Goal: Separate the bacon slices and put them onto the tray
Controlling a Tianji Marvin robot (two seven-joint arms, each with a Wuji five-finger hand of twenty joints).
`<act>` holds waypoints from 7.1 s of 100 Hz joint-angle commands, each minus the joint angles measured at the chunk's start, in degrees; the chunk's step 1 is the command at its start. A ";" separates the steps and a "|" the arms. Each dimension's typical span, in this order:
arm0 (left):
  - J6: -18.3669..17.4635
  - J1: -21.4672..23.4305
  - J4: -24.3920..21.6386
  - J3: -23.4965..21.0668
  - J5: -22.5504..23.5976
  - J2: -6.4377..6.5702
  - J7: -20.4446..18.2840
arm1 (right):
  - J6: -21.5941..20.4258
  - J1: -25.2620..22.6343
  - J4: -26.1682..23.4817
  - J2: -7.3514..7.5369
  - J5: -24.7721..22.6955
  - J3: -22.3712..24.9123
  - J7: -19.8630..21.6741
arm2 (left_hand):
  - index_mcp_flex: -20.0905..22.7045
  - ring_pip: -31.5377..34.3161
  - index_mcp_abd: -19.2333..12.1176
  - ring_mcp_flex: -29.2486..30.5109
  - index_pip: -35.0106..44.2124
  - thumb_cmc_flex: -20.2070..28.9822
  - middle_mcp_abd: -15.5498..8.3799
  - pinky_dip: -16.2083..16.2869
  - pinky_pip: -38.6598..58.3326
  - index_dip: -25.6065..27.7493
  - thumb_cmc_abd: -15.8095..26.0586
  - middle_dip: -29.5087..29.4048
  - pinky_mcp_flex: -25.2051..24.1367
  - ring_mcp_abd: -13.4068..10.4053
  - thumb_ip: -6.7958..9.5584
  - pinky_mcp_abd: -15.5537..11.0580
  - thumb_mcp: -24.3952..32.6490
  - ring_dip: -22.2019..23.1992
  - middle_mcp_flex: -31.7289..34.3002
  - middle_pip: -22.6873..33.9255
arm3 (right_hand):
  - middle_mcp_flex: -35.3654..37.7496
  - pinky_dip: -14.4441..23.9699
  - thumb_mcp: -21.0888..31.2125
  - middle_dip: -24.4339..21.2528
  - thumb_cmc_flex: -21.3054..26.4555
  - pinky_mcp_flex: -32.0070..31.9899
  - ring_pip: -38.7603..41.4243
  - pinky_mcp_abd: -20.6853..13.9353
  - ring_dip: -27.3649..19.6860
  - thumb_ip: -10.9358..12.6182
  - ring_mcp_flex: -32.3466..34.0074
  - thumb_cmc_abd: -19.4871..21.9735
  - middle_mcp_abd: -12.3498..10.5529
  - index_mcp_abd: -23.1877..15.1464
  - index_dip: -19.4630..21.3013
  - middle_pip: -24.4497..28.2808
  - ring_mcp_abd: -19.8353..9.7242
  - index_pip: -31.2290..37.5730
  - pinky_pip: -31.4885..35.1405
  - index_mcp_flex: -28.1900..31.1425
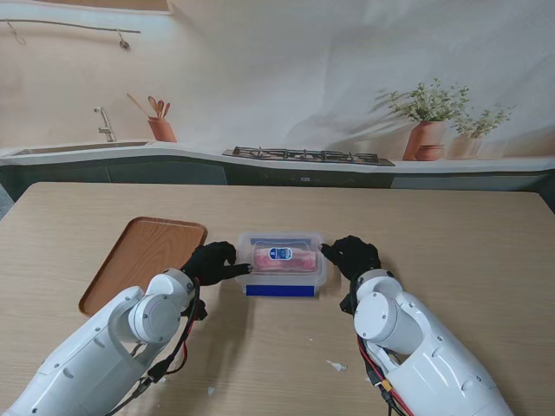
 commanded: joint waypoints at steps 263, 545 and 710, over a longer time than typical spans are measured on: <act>0.00 -5.44 1.43 7.85 -1.55 -1.64 -4.58 | 3.89 -2.32 -0.38 -0.35 -4.25 1.39 -1.17 | -0.47 -2.39 -21.97 -0.73 -0.52 0.38 -9.78 2.90 -9.92 -0.80 0.49 -2.26 -0.98 -1.41 2.25 -1.23 -0.27 -3.49 -0.96 -2.05 | -0.89 1.44 12.51 1.23 -6.48 0.72 2.22 0.85 1.22 0.77 1.70 -5.02 -0.17 -0.91 -1.25 3.86 1.74 -3.52 0.22 -5.01; -10.92 -4.75 7.00 6.38 14.55 -2.53 14.00 | 8.97 -1.61 1.14 -1.09 -1.97 3.99 -1.97 | -15.12 3.50 -28.59 -2.29 10.23 -3.76 -12.09 2.82 -3.41 4.73 -4.38 2.95 -0.49 -2.38 2.59 -0.52 3.63 1.24 -6.07 3.20 | -0.25 6.74 6.49 3.06 -14.31 8.74 14.37 4.66 6.77 0.52 5.51 -5.35 5.05 3.62 -3.88 10.51 6.96 -5.36 7.30 -7.89; -10.66 -6.16 7.73 9.04 11.96 -2.76 11.46 | 8.37 -0.55 -1.71 -1.68 12.53 6.22 3.42 | -14.42 2.40 -28.49 -2.53 9.02 -4.06 -12.44 2.63 -5.47 3.98 -3.17 1.63 -0.66 -2.57 2.38 -0.72 3.36 0.62 -6.64 2.43 | 19.14 8.07 39.57 21.47 2.62 22.93 37.98 8.05 17.03 -7.43 27.34 -26.52 0.60 -7.01 -1.37 25.64 5.79 31.27 19.36 -1.14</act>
